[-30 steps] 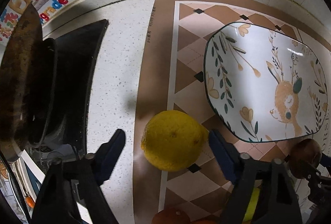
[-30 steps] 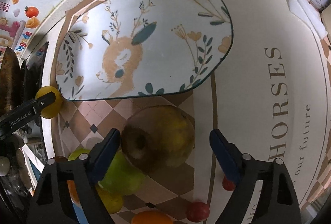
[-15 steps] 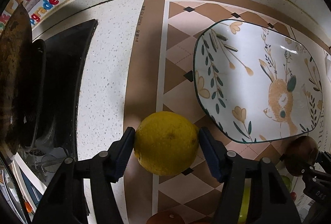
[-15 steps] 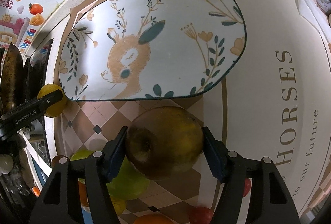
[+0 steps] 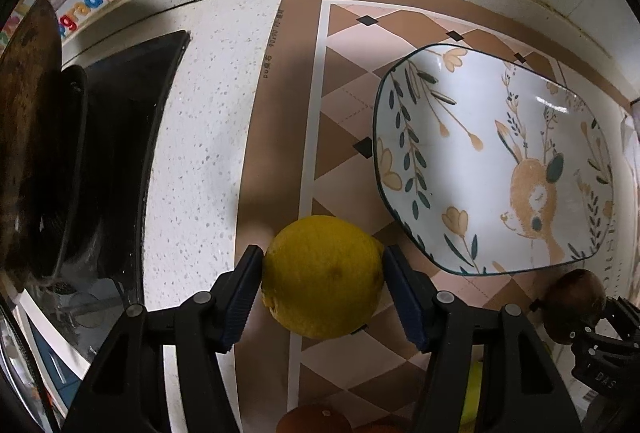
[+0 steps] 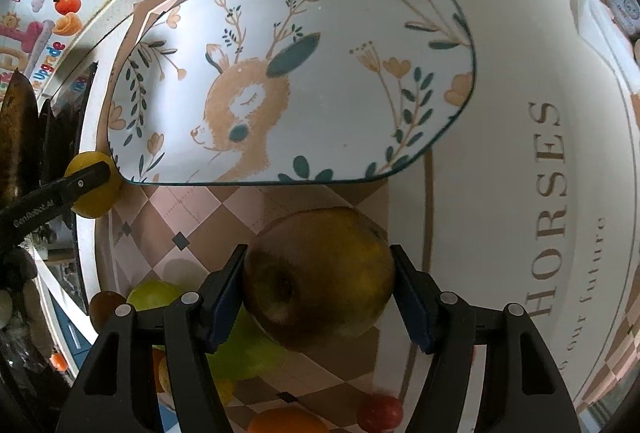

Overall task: Organize fruits
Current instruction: 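Carry both fruits onto the deer-pattern plate and open both tools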

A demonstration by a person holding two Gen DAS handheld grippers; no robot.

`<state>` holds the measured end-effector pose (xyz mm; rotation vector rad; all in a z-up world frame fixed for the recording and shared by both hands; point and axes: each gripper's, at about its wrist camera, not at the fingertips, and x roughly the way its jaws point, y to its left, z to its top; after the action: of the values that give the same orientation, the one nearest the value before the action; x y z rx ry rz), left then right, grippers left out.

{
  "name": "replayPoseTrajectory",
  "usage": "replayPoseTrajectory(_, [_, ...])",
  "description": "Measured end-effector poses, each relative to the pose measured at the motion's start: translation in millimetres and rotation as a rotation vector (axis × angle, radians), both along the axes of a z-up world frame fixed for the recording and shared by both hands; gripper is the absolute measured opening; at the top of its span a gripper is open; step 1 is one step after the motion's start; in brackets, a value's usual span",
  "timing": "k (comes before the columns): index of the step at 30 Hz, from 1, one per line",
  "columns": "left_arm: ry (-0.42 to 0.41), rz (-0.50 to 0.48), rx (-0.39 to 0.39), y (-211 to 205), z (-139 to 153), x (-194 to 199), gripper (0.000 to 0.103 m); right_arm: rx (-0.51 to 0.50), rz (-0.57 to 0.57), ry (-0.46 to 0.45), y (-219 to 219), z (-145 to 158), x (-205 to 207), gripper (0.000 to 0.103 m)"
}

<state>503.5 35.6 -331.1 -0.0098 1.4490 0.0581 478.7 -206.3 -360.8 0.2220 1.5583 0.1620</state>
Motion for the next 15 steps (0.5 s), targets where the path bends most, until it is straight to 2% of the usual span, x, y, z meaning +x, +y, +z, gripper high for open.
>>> replayPoseTrajectory(3, [-0.013,0.005,-0.025,3,14,-2,0.059,0.017,-0.012,-0.02,-6,14,-1,0.07])
replayPoseTrajectory(7, [-0.06,0.006,-0.071,2,45,2,0.059,0.054,-0.016,-0.075,-11,46,5,0.07])
replayPoseTrajectory(11, [-0.113,-0.004,-0.152,-12,80,23,0.057,0.096,-0.003,-0.14,-11,71,32,0.07])
replayPoseTrajectory(12, [-0.116,-0.009,-0.173,-15,84,32,0.056,0.096,0.001,-0.15,-9,72,40,0.07])
replayPoseTrajectory(14, [-0.121,-0.018,-0.191,-26,86,52,0.045,0.089,0.017,-0.17,-5,67,63,0.07])
replayPoseTrajectory(15, [-0.115,-0.028,-0.192,-35,80,63,0.045,0.081,0.025,-0.17,-1,64,70,0.07])
